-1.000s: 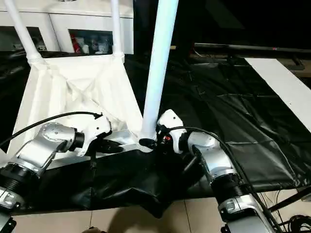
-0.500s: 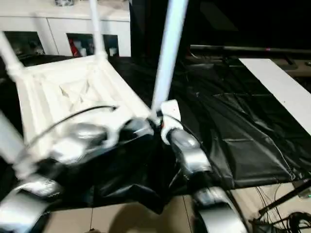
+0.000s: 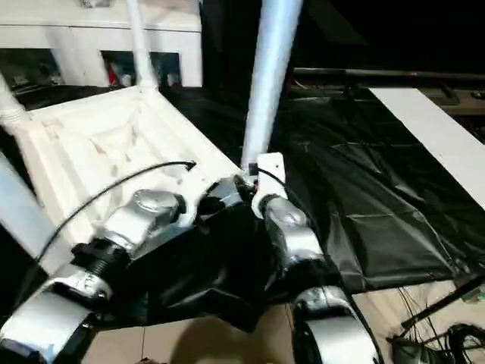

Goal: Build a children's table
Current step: Rotate leg to tighten

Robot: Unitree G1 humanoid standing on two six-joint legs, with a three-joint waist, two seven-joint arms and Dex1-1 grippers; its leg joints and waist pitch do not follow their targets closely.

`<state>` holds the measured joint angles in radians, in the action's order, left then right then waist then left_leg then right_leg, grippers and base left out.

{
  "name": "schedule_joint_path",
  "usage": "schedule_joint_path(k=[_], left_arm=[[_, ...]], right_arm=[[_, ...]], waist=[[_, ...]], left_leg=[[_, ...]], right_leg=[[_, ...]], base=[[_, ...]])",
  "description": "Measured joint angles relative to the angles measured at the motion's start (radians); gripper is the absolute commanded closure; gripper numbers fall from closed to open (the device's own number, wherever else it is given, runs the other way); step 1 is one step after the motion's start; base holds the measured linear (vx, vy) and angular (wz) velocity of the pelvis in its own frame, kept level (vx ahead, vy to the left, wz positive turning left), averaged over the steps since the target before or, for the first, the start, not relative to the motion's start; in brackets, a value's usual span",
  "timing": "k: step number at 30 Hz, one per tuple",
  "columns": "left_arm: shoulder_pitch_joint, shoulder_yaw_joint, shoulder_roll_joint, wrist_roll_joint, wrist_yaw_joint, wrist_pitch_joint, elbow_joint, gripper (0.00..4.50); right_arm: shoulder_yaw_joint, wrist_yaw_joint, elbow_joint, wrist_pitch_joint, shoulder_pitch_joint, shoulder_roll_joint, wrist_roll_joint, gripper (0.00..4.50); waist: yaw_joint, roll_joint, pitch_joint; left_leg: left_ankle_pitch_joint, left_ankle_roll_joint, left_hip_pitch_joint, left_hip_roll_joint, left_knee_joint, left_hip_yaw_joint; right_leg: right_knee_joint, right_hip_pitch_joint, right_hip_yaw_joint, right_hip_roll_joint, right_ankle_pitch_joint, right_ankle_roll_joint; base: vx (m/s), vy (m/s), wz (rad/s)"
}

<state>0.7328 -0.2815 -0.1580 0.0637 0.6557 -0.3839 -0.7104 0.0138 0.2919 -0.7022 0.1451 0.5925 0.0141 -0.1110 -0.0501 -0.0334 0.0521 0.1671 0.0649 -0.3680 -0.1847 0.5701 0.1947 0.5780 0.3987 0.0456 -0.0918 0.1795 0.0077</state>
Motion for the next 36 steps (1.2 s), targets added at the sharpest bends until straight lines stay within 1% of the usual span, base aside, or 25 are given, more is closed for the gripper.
schedule_joint_path(k=[2, 3, 5, 7, 9, 11, 13, 15, 18, 21, 28, 30, 31, 32, 34, 36], left_arm=[[-0.01, -0.001, -0.014, 0.001, 0.019, 0.008, 0.016, 4.5], [-0.023, -0.006, -0.031, 0.001, 0.041, 0.022, 0.036, 4.5], [-0.044, -0.011, -0.058, -0.003, 0.089, 0.043, 0.065, 4.5], [-0.073, -0.02, -0.093, -0.012, 0.156, 0.059, 0.114, 4.5], [-0.121, -0.032, -0.164, -0.035, 0.264, 0.09, 0.188, 4.5], [-0.151, -0.041, -0.218, -0.059, 0.359, 0.122, 0.228, 4.5], [-0.165, -0.045, -0.258, -0.073, 0.433, 0.125, 0.258, 4.5], [-0.174, -0.046, -0.282, -0.083, 0.47, 0.125, 0.275, 4.5], [-0.18, -0.049, -0.307, -0.093, 0.522, 0.125, 0.289, 4.5], [-0.183, -0.05, -0.323, -0.1, 0.562, 0.126, 0.294, 4.5], [-0.184, -0.06, -0.326, -0.1, 0.584, 0.126, 0.294, 4.5], [-0.184, -0.06, -0.326, -0.1, 0.584, 0.126, 0.294, 4.5], [-0.184, -0.06, -0.326, -0.1, 0.584, 0.126, 0.294, 4.5], [-0.184, -0.06, -0.325, -0.1, 0.585, 0.126, 0.294, 4.5], [-0.183, -0.06, -0.325, -0.1, 0.586, 0.126, 0.294, 4.5], [-0.183, -0.06, -0.327, -0.1, 0.587, 0.126, 0.294, 4.5]], right_arm=[[-0.011, 0.047, 0.036, 0.015, -0.012, 0.025, -0.008, 0.69], [-0.025, 0.1, 0.084, 0.043, -0.026, 0.054, -0.018, 0.58], [-0.056, 0.19, 0.147, 0.063, -0.051, 0.109, -0.023, 0.58], [-0.092, 0.292, 0.198, 0.064, -0.08, 0.176, -0.021, 0.58], [-0.132, 0.423, 0.241, 0.058, -0.118, 0.262, -0.016, 0.58], [-0.145, 0.496, 0.251, 0.058, -0.132, 0.308, -0.012, 0.58], [-0.18, 0.572, 0.272, 0.046, -0.136, 0.341, -0.007, 0.58], [-0.204, 0.624, 0.293, 0.04, -0.136, 0.361, -0.002, 0.58], [-0.226, 0.67, 0.331, 0.044, -0.143, 0.377, -0.003, 0.58], [-0.242, 0.72, 0.348, 0.049, -0.149, 0.389, -0.014, 0.58], [-0.256, 0.765, 0.345, 0.045, -0.148, 0.389, -0.015, 0.58], [-0.257, 0.767, 0.343, 0.044, -0.148, 0.381, -0.019, 0.92], [-0.257, 0.77, 0.342, 0.044, -0.148, 0.379, -0.023, 0.92], [-0.257, 0.775, 0.342, 0.044, -0.148, 0.377, -0.026, 1.01], [-0.256, 0.779, 0.334, 0.044, -0.142, 0.375, -0.029, 1.31], [-0.256, 0.781, 0.324, 0.044, -0.133, 0.372, -0.029, 1.37]], waist=[[0.001, 0.0, 0.0], [0.001, 0.0, 0.0], [-0.001, 0.0, 0.0], [-0.007, 0.001, 0.0], [-0.014, 0.001, -0.001], [-0.02, 0.001, -0.001], [-0.029, 0.001, -0.001], [-0.037, 0.001, -0.001], [-0.042, 0.001, 0.0], [-0.044, 0.0, 0.0], [-0.043, 0.0, 0.0], [-0.043, 0.0, 0.0], [-0.043, 0.0, 0.0], [-0.043, 0.0, 0.0], [-0.043, 0.0, 0.0], [-0.043, 0.0, 0.0]], left_leg=[[0.0, 0.0, 0.0, 0.0, -0.002, 0.0], [0.0, 0.0, 0.0, 0.0, -0.003, 0.0], [0.0, 0.0, 0.001, -0.002, -0.003, 0.0], [0.0, 0.0, 0.0, -0.004, -0.004, 0.001], [0.0, 0.0, 0.001, -0.006, -0.006, 0.001], [0.0, 0.0, 0.0, -0.008, -0.006, 0.002], [0.0, 0.0, -0.002, -0.009, -0.005, 0.002], [0.002, -0.002, -0.002, -0.009, -0.005, 0.003], [0.003, -0.004, -0.003, -0.008, -0.004, 0.004], [0.004, -0.005, -0.003, -0.008, -0.002, 0.004], [0.003, -0.004, -0.002, -0.008, 0.001, 0.004], [0.003, -0.004, -0.002, -0.008, 0.002, 0.004], [0.003, -0.004, -0.002, -0.008, 0.002, 0.004], [0.003, -0.004, -0.002, -0.008, 0.002, 0.004], [0.003, -0.004, -0.002, -0.008, 0.002, 0.004], [0.003, -0.004, -0.002, -0.008, 0.002, 0.004]], right_leg=[[0.0, 0.002, 0.0, 0.0, -0.003, 0.0], [0.0, 0.003, 0.001, 0.0, -0.008, 0.0], [0.001, 0.003, 0.002, 0.001, -0.011, 0.001], [0.001, 0.003, 0.004, 0.001, -0.015, 0.001], [0.003, 0.003, 0.006, 0.002, -0.015, 0.0], [0.009, 0.006, 0.007, 0.002, -0.015, -0.002], [0.014, 0.009, 0.008, 0.003, -0.01, -0.003], [0.015, 0.009, 0.008, 0.002, -0.006, -0.005], [0.016, 0.009, 0.008, 0.002, -0.004, -0.007], [0.017, 0.009, 0.008, 0.001, -0.004, -0.007], [0.02, 0.007, 0.007, 0.0, -0.005, -0.008], [0.021, 0.007, 0.007, 0.0, -0.005, -0.008], [0.021, 0.007, 0.007, 0.0, -0.005, -0.008], [0.021, 0.007, 0.007, 0.0, -0.005, -0.008], [0.021, 0.007, 0.007, 0.0, -0.005, -0.008], [0.022, 0.007, 0.007, 0.0, -0.005, -0.008]], base=[[0.0, 0.0, 0.0], [0.0, 0.0, 0.0], [0.0, 0.0, 0.0], [0.0, 0.0, 0.0], [0.06, -0.022, 0.04], [0.065, -0.023, 0.03], [0.058, -0.017, 0.01], [0.0, 0.0, 0.0], [0.0, 0.0, 0.0], [0.0, 0.0, 0.0], [0.0, 0.0, 0.0], [0.0, 0.0, 0.0], [0.0, 0.0, 0.0], [0.0, 0.0, 0.0], [0.0, 0.0, 0.0], [0.0, 0.0, 0.0]])
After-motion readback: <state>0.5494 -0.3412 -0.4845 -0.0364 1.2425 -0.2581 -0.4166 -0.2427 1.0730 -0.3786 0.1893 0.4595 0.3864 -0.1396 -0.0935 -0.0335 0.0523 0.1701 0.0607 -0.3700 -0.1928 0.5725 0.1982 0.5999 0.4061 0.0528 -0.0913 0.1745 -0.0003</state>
